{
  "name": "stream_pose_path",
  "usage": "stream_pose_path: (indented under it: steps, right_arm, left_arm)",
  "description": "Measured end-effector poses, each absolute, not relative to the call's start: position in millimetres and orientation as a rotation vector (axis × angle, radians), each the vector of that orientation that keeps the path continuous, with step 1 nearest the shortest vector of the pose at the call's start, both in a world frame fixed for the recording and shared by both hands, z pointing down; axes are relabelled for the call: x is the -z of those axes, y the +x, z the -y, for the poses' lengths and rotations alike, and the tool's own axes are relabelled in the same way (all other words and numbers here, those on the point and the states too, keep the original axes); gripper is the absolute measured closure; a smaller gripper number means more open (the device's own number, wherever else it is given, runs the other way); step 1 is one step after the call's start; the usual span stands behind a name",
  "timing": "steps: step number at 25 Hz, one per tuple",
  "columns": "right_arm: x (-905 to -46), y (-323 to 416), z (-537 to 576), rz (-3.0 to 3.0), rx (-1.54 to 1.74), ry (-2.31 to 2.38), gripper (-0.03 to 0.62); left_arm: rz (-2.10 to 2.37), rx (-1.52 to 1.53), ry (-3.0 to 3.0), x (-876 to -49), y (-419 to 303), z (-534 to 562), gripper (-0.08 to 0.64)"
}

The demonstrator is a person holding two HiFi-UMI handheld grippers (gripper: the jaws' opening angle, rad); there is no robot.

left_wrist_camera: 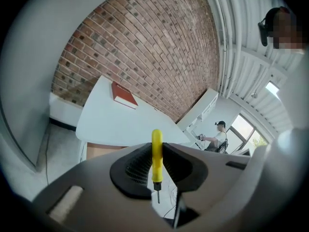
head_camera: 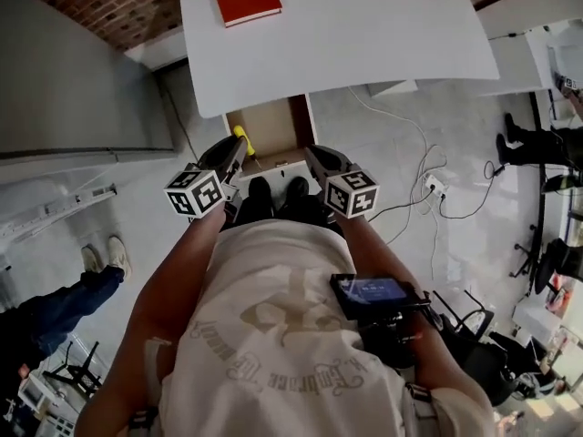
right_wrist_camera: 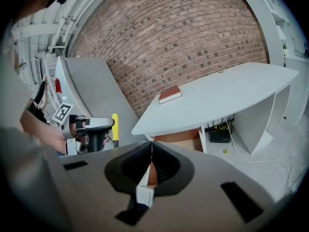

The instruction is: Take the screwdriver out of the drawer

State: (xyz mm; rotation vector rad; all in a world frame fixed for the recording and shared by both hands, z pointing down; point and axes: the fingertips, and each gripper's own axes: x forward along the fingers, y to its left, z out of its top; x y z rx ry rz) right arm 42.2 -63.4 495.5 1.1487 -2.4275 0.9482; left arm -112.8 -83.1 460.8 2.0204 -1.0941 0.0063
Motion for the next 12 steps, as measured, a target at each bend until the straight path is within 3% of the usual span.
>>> stream_pose_path:
  steps: [12]
  right_arm:
    - [-461,42,69,2.490,-0.880,1.170,0.586]
  left_arm:
    - [1.083,-0.058,2.159,-430,-106,79,0.494]
